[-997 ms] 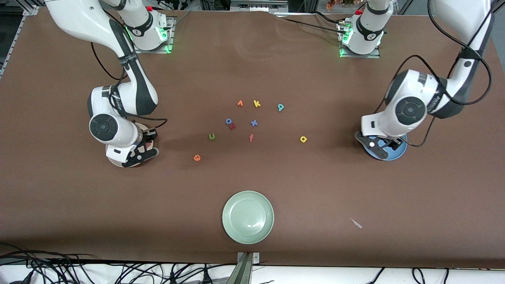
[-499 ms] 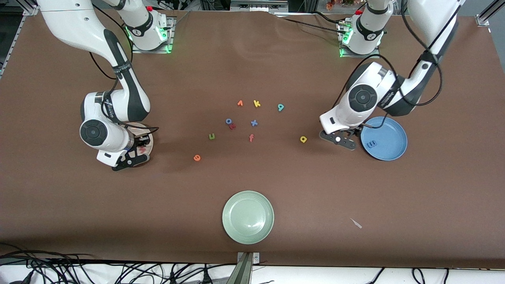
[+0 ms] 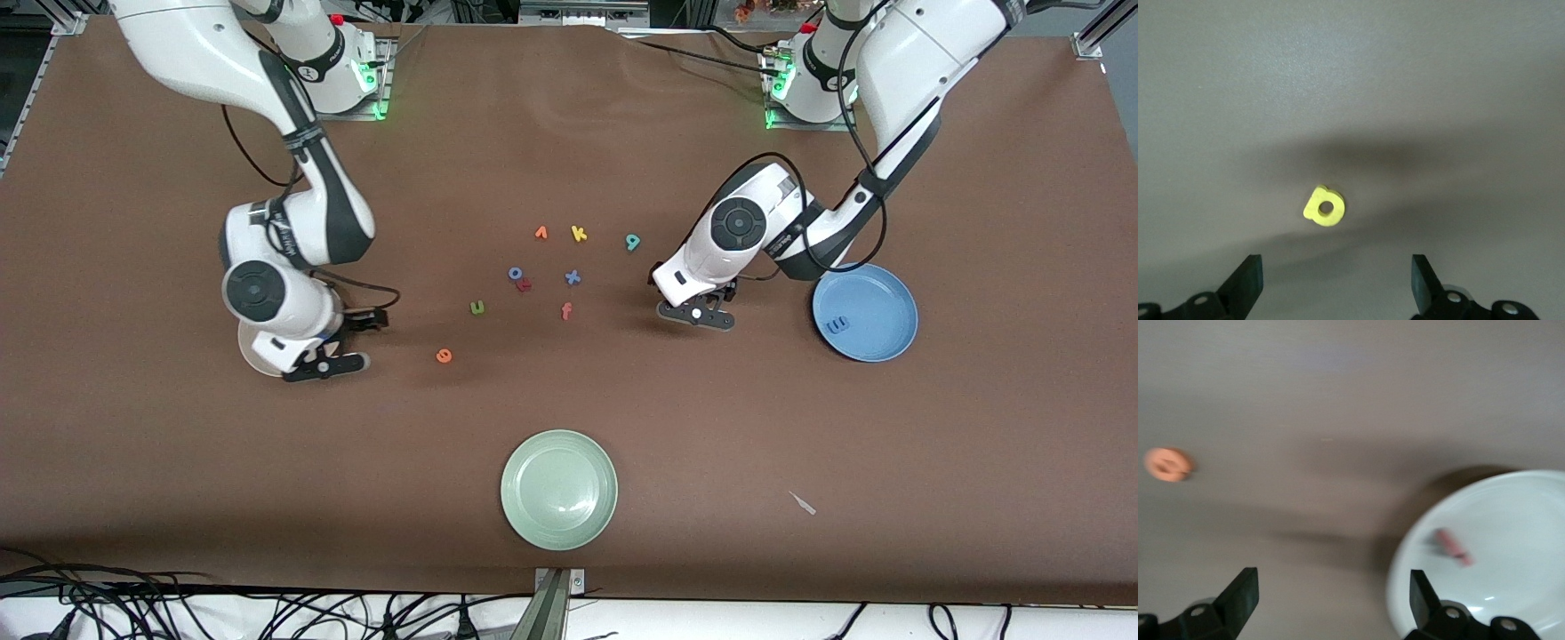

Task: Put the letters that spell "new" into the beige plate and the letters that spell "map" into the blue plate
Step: 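Grasp the yellow letter with the left gripper while the right gripper grasps the green n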

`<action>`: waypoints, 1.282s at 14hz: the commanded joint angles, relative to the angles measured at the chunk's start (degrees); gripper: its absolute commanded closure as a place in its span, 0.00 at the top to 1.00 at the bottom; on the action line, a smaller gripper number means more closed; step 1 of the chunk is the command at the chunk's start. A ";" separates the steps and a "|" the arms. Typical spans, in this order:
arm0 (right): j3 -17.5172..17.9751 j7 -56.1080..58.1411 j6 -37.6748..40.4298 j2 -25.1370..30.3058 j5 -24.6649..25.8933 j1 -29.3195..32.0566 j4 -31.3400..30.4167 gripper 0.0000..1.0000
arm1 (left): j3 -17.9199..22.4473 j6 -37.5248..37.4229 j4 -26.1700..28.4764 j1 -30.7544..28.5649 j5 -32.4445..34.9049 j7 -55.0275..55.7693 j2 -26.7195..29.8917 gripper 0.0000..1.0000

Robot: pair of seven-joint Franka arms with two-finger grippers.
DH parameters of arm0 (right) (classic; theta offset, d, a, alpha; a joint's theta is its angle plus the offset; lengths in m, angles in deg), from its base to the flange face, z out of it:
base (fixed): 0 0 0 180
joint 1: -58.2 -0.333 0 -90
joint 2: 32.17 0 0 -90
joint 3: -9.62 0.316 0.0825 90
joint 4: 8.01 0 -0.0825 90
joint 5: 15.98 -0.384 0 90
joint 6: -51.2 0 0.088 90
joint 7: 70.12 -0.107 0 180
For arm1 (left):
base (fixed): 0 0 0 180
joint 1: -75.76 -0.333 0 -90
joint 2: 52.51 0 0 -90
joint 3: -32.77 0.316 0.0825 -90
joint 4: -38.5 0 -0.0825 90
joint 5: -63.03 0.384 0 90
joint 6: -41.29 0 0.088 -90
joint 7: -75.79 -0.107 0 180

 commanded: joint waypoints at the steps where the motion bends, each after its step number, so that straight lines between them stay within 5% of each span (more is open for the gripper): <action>1: 4.08 -8.76 -0.77 -0.11 -0.66 0.05 0.64 1.00 | 0.30 1.38 -1.01 -0.12 5.36 2.25 -2.51 0.93; 6: 10.15 -21.42 -6.13 -1.60 -0.83 -0.47 0.12 1.00 | 0.56 1.74 -2.85 -0.03 9.77 2.25 -4.53 0.85; 10: 10.34 -25.65 -10.52 -3.45 -1.01 -4.33 -1.02 1.00 | 1.00 1.65 -3.91 1.29 9.77 2.25 -5.16 0.74; 13: 10.34 -25.66 -16.14 -4.59 -0.92 -5.05 -3.74 1.00 | 1.09 1.47 -3.73 1.38 12.66 2.17 -5.42 0.53; 16: 10.34 -25.22 -16.95 -5.39 -0.31 -5.40 -3.93 0.99 | 1.09 0.86 -3.73 1.38 12.94 2.17 -5.25 0.20; 18: 10.34 -24.96 -16.95 -5.56 -0.22 -5.31 -3.93 0.92 | 1.00 -0.10 -3.82 1.20 12.94 1.99 -4.72 0.10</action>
